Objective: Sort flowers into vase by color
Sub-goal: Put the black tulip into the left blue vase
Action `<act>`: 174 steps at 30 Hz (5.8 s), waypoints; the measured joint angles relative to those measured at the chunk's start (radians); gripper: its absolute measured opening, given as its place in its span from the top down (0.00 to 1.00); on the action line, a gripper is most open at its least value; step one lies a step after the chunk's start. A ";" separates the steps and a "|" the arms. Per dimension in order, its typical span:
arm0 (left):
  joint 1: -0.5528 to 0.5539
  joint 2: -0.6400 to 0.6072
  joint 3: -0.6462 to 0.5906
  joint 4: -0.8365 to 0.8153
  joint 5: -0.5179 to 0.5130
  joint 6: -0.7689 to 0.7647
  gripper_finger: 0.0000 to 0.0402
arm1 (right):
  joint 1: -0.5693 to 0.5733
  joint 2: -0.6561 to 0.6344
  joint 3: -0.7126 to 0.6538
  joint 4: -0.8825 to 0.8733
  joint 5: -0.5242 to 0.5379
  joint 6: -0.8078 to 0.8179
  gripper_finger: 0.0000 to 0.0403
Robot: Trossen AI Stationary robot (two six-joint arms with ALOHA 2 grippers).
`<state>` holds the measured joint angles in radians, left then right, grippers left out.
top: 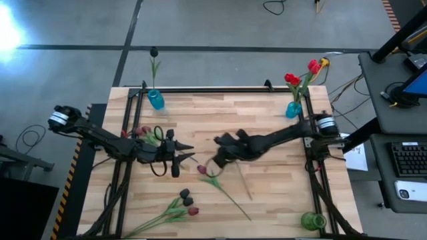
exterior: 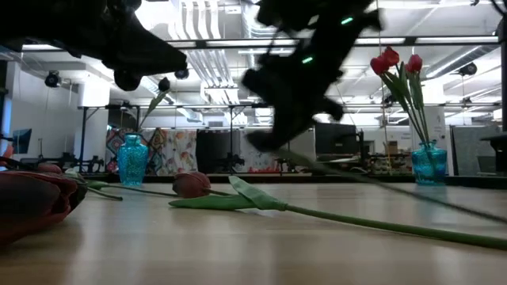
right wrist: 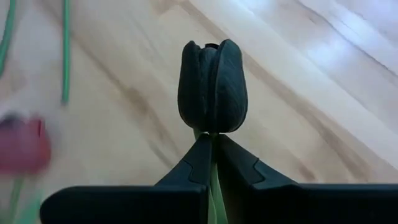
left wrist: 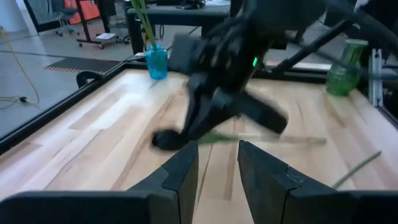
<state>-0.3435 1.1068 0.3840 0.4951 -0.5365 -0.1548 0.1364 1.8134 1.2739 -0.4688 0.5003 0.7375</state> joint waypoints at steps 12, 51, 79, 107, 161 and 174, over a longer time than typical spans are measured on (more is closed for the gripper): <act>0.000 -0.056 -0.002 -0.208 -0.091 -0.139 0.75 | -0.095 0.272 0.227 -0.005 -0.029 -0.069 0.97; 0.027 0.735 0.599 -0.688 -0.478 -1.698 0.61 | 0.454 -0.450 -0.380 -0.268 0.330 0.163 0.47; 0.280 1.128 1.297 -1.438 0.034 -2.218 0.61 | 0.895 -0.456 -0.411 -0.250 0.300 0.303 0.47; 0.443 1.132 1.359 -1.482 0.240 -1.812 0.98 | 1.030 -0.456 -0.429 -0.251 0.311 0.309 0.47; 0.201 0.100 1.402 -2.066 -1.028 -1.098 1.00 | 0.683 -0.454 -0.430 -0.251 0.637 -0.005 0.47; 0.174 -0.007 1.435 -1.592 -0.491 -0.190 1.00 | 0.391 -0.454 -0.431 0.110 0.612 -0.455 0.47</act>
<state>-0.1692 1.0994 1.8191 -1.0966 -1.0271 -0.3446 0.5279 1.3598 0.8433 -0.3588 1.1125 0.2827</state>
